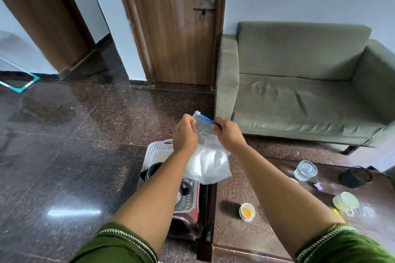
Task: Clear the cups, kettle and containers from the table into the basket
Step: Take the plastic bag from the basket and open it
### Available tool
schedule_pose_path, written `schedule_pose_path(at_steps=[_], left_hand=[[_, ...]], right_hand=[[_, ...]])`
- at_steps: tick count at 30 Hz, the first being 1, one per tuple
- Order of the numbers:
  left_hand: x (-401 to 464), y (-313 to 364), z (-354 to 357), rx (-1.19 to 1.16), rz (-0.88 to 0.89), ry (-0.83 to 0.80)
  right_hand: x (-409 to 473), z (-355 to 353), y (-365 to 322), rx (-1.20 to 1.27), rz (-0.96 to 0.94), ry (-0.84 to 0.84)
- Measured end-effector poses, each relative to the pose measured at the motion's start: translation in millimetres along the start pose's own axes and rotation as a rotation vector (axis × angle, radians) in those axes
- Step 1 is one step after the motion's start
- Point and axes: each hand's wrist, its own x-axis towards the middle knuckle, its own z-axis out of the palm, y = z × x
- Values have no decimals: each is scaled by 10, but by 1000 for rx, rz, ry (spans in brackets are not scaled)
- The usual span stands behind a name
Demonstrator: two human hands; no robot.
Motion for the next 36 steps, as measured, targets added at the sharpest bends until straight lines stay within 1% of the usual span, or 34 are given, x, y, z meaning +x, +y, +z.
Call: schedule_pose_path(at_steps=[2,3,5,6,8,10,11,13,15,16,19,21,22,24,27,29,31,33,34,36], left_hand=[[-46,34,6,133,-23,85],[-62,58,13,134,-22,121],[-82,122,19,-16,-14,115],[-67,162,33,-125,-64,56],[-17,249,56,-256,-233,-113],[1,288,70,-348,-297,-191],[-2,303,62,-383,-291,-201],[2,303,25,-328,-215,-200],[12,256,-18,-239,-152,-177],[12,229,-26,-243,-149,-175],[11,153,-23,-365,-219,-218],[4,123,-40,-277,-213,-200],[0,100,-45,-193,-184,-177],[-8,72,-53,-76,-115,-141],[-35,78,-37,-26,-55,-105],[-49,100,-17,-35,-50,-64],[-71,122,8,-59,-38,-54],[-91,149,45,-75,3,-58],[-103,175,61,-88,27,-58],[-136,253,85,-109,71,-62]], right_hand=[[-8,7,-31,28,31,55],[-12,8,-50,56,54,83],[-19,16,-97,124,91,119],[-19,23,-128,147,97,126],[-17,48,-186,189,118,108],[-15,92,-209,271,185,71],[-16,113,-211,333,227,51],[-19,140,-192,408,268,12],[-19,148,-162,413,266,-13],[-21,150,-146,407,265,-12],[-20,145,-86,444,319,38],[-39,96,-68,450,365,110],[-53,64,-55,424,354,144],[-83,-3,-40,338,244,180],[-121,-27,14,148,69,157],[-141,-4,48,7,29,122],[-160,21,80,-198,-1,113],[-187,63,86,-372,-91,113],[-200,83,79,-423,-132,83],[-227,130,23,-462,-138,-25]])
